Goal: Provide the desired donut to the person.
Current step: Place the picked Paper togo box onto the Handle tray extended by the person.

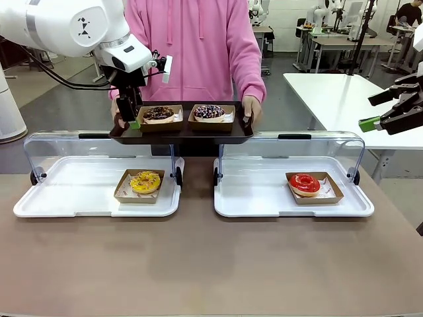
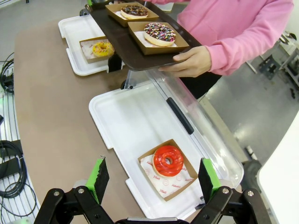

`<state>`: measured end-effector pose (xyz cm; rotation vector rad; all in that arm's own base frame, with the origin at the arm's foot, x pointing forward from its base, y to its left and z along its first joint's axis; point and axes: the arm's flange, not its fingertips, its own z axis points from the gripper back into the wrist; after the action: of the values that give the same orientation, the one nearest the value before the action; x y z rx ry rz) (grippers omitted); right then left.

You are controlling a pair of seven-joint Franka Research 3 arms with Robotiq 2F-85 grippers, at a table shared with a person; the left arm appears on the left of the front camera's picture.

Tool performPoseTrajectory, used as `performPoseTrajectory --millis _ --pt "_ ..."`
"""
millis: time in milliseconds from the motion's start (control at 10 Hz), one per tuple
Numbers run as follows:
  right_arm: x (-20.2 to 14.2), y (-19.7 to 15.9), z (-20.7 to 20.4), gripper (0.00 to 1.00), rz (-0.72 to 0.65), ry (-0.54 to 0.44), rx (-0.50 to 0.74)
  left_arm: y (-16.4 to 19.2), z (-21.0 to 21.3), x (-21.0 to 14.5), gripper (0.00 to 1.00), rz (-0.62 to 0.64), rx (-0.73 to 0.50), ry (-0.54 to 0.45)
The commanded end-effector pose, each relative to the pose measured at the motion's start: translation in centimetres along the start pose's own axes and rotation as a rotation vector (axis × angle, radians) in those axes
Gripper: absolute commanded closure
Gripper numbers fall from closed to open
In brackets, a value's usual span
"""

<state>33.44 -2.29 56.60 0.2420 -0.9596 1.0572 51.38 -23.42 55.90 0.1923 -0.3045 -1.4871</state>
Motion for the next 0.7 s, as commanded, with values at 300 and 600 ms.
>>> performPoseTrajectory --millis 300,600 --pt "-0.12 0.05 -0.10 0.00 -0.002 0.005 0.008 0.20 0.00 -0.06 0.00 0.000 0.016 0.000" --pt "-0.12 0.05 -0.10 0.00 -0.002 0.005 0.008 0.20 0.00 -0.06 0.00 0.000 0.016 0.000"
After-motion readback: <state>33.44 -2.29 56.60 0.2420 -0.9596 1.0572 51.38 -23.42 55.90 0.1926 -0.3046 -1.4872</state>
